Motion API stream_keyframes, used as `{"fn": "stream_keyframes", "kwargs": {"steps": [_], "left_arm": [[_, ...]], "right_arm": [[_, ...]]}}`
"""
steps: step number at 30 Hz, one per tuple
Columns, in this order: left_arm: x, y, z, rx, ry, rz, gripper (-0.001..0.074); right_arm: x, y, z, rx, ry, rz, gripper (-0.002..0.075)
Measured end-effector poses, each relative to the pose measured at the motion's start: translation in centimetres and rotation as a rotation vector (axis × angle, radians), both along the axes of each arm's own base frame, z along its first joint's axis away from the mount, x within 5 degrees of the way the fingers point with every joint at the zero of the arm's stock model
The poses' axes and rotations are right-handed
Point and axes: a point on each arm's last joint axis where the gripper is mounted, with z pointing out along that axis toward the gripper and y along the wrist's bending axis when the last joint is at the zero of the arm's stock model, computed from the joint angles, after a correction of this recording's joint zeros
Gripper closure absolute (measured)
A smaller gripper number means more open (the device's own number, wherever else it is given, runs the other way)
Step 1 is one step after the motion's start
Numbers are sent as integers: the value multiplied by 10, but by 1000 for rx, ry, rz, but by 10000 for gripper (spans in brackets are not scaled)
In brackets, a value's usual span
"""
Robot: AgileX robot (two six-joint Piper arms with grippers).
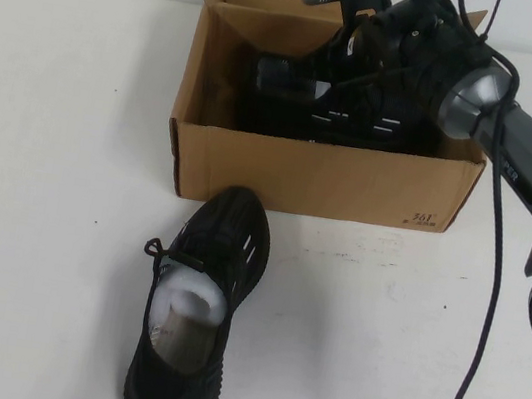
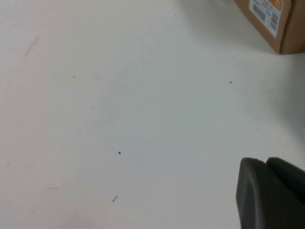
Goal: Put shoes into padded shoe box
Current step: Place the shoe in the shoe box
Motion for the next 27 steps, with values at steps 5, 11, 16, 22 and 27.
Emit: {"fn": "stream_keyframes", "kwargs": {"steps": [5,11,16,22,27], "left_arm": [[0,0,0,0,0,0,739],[0,0,0,0,0,0,739],[0,0,0,0,0,0,739],[0,0,0,0,0,0,739],[0,0,0,0,0,0,739]], "right_arm": [[0,0,0,36,8,-18,598],[3,-6,0,64,12,-43,401],[3,-7,1,77,19,-46,400],[4,-5,-3,94,36,-43,453],[8,-5,-8,101,27,-40,631]]}}
